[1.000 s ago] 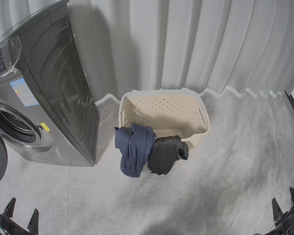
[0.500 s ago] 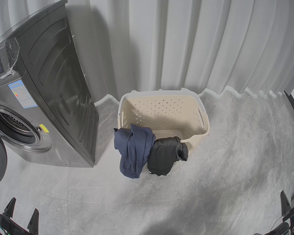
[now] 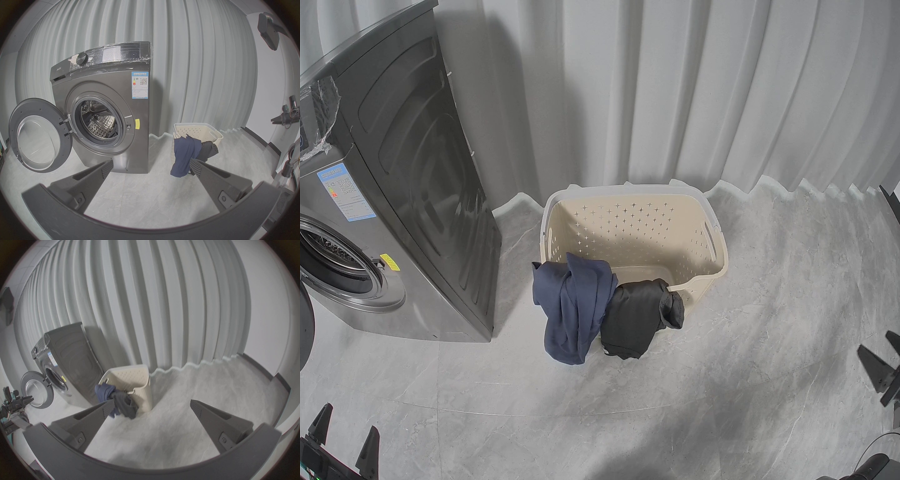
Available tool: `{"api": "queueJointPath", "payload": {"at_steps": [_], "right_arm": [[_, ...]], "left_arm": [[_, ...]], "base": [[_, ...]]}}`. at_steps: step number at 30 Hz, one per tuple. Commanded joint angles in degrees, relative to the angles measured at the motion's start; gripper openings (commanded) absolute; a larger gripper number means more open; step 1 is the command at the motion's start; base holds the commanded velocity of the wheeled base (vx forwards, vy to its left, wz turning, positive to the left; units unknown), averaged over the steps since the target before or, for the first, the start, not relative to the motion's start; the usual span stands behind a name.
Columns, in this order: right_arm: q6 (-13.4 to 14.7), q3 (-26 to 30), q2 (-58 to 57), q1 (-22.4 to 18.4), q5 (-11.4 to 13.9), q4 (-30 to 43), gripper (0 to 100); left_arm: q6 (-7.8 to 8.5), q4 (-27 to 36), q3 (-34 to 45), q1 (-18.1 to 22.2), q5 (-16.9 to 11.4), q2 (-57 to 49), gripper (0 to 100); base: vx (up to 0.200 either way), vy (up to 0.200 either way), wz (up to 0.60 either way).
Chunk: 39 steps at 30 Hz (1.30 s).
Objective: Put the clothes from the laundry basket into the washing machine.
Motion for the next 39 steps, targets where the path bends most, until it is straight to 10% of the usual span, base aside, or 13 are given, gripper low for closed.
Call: {"api": "queueJointPath", "payload": {"at_steps": [1,21,29,39], "right_arm": [[3.0,4.8,21.1,6.8,0.3,-9.4,100],[9.0,1.5,47.7,14.0,-0.6,-26.0,100],[15.0,-0.3,56.2,21.9,-6.2,-33.0,100],[15.3,-4.6,61.0,24.0,-7.5,-33.1,100]], "left_arm": [[0.04,0.0,0.9,0.0,0.0,-0.8,100],[-0.13,0.0,0.9,0.0,0.0,-0.8,100],[-0.22,0.0,0.9,0.0,0.0,-0.8,100],[-0.22,0.0,0.9,0.0,0.0,-0.8,100]], "base": [[0.200,0.000,0.00],[0.050,0.000,0.00],[0.000,0.000,0.00],[0.000,0.000,0.00]]}}
